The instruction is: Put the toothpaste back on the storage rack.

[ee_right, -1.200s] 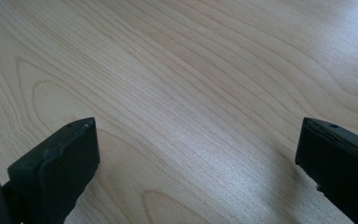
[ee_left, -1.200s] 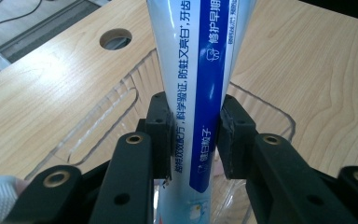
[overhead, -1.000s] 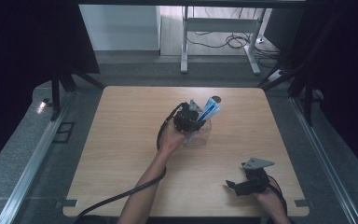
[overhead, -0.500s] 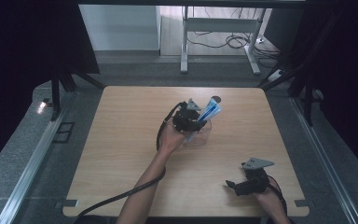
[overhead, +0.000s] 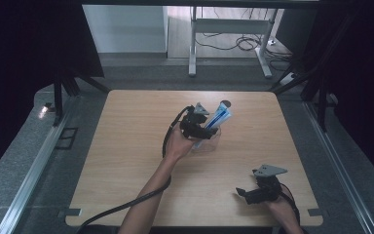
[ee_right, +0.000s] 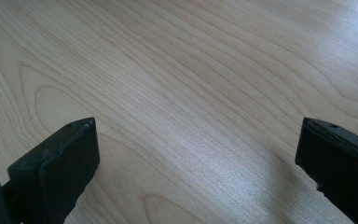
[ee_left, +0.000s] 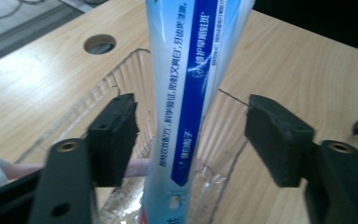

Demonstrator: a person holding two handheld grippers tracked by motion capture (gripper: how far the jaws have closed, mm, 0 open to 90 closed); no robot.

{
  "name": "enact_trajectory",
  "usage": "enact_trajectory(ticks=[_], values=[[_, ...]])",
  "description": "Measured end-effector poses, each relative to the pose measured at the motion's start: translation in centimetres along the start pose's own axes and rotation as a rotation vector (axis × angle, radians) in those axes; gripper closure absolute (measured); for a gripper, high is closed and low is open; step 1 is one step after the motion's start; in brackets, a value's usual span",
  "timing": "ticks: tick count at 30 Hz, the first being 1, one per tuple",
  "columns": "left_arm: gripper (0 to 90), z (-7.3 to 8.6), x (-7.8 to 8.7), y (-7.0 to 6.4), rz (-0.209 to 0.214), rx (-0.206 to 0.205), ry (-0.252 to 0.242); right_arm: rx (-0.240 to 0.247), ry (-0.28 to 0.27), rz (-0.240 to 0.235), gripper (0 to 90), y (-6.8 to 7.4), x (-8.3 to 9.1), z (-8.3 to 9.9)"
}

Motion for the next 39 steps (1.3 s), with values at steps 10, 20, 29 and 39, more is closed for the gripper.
enact_trajectory(ticks=[10, 20, 29, 39], values=[[14.7, 0.0, 0.6, -1.3, 0.046, 0.001, 0.014, 0.001, -0.004, 0.000, 0.0, 0.0, 0.0, -0.1], [13.1, 0.6, 1.7, -2.1, 0.055, -0.021, 0.010, 0.006, -0.003, 0.005, 0.0, 0.0, 0.0, -0.1], [12.9, 1.2, 3.3, -3.0, 0.066, -0.050, -0.013, 0.007, 0.002, 0.006, 0.0, 0.1, 0.0, 0.0], [12.9, 2.5, 4.4, -3.3, 0.044, -0.062, -0.012, 0.011, 0.008, 0.006, 0.0, 0.1, -0.1, 0.0]])
Point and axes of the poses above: each handheld gripper's, and its own axes: x roughly backward along the jaws, z roughly out of its underside, y roughly to its left, the point moved 10 cm from there along -x, roughly forward along the jaws, and after that the axes turned 8 degrees about z, right-handed, at the moved point
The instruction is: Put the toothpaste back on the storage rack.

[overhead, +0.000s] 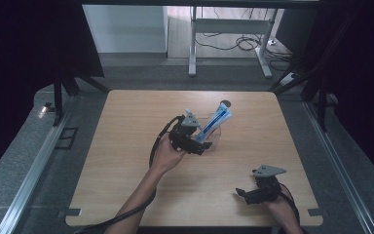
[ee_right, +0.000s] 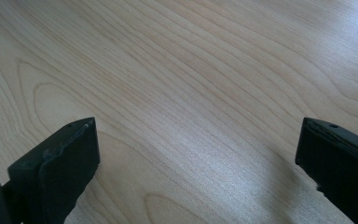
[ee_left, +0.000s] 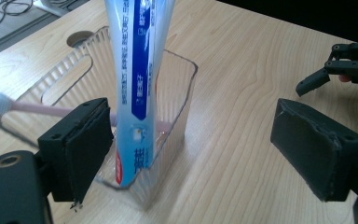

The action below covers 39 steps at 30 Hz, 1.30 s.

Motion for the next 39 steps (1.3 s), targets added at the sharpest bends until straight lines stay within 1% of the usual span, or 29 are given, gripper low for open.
enact_trajectory(ticks=[11, 13, 18, 24, 29, 32, 39], values=[[12.9, 1.7, 1.1, -0.5, -0.013, 0.005, 0.006, 0.000, -0.003, 0.002, 0.0, 0.0, 0.0, 0.0], [12.9, 2.1, 1.2, -0.7, -0.010, 0.015, 0.011, 0.001, -0.002, 0.003, 0.0, 0.0, 0.0, 0.0], [12.9, 3.2, 1.4, -0.8, -0.016, 0.021, 0.023, 0.003, -0.004, 0.004, 0.0, 0.0, 0.0, -0.1], [13.0, 4.4, 1.8, -0.8, -0.011, 0.052, 0.015, 0.001, -0.001, 0.004, 0.0, 0.1, 0.0, 0.0], [13.0, 5.3, 2.3, -0.8, -0.011, 0.068, 0.014, 0.001, -0.001, 0.005, 0.0, 0.1, 0.0, 0.0], [12.9, 5.8, 2.7, -0.9, -0.017, 0.079, 0.006, 0.001, 0.000, 0.003, 0.0, 0.1, 0.0, 0.0], [12.9, 7.3, 3.7, -1.0, -0.035, 0.089, 0.012, 0.001, 0.000, 0.002, 0.0, 0.1, 0.0, 0.0]])
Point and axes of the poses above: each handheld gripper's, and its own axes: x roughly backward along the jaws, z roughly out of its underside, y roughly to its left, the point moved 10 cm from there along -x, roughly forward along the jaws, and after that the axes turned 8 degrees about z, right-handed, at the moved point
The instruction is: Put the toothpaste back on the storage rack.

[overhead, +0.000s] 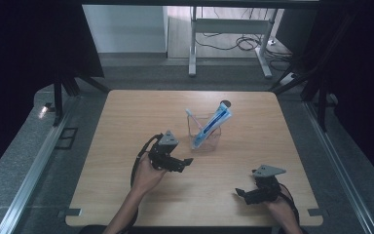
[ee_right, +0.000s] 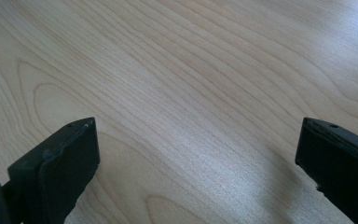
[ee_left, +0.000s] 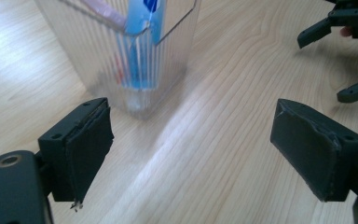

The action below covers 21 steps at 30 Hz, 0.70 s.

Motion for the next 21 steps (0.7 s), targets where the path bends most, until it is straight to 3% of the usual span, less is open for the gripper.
enact_trajectory(ticks=[12, 21], values=[[13.0, 2.3, 2.1, -0.3, -0.024, 0.017, 0.002, 0.001, -0.002, -0.001, 0.0, 0.1, 0.0, -0.1], [13.0, 4.9, 2.4, -0.6, -0.049, 0.028, 0.025, 0.005, -0.007, -0.001, 0.0, 0.1, 0.0, -0.1]])
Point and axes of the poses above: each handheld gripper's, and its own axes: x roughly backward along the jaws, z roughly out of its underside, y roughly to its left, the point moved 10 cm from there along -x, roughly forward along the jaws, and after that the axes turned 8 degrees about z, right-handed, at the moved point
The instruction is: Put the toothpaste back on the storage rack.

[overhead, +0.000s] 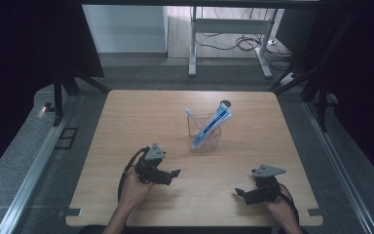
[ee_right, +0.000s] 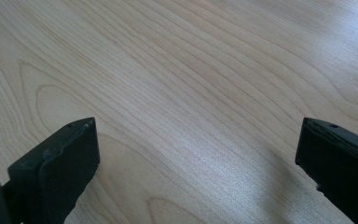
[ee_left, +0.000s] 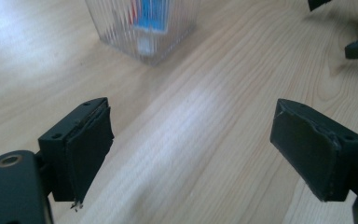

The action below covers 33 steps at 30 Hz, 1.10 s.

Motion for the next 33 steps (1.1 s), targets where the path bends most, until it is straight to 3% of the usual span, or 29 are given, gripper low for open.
enact_trajectory(ticks=[10, 18, 27, 33], values=[[13.0, 2.9, -0.3, 0.1, -0.011, 0.028, 0.028, 0.000, 0.005, 0.003, 0.0, 0.1, 0.0, 0.0], [13.0, 4.9, -1.2, 0.3, -0.046, 0.013, 0.093, 0.004, 0.008, 0.002, 0.0, 0.1, 0.0, 0.1], [13.0, 6.0, -2.0, 0.1, -0.061, -0.012, 0.164, 0.012, 0.013, 0.000, 0.0, 0.3, -0.1, 0.1], [13.0, 6.2, -2.1, 0.1, -0.058, -0.004, 0.174, 0.012, 0.017, 0.000, 0.0, 0.3, -0.2, 0.2]])
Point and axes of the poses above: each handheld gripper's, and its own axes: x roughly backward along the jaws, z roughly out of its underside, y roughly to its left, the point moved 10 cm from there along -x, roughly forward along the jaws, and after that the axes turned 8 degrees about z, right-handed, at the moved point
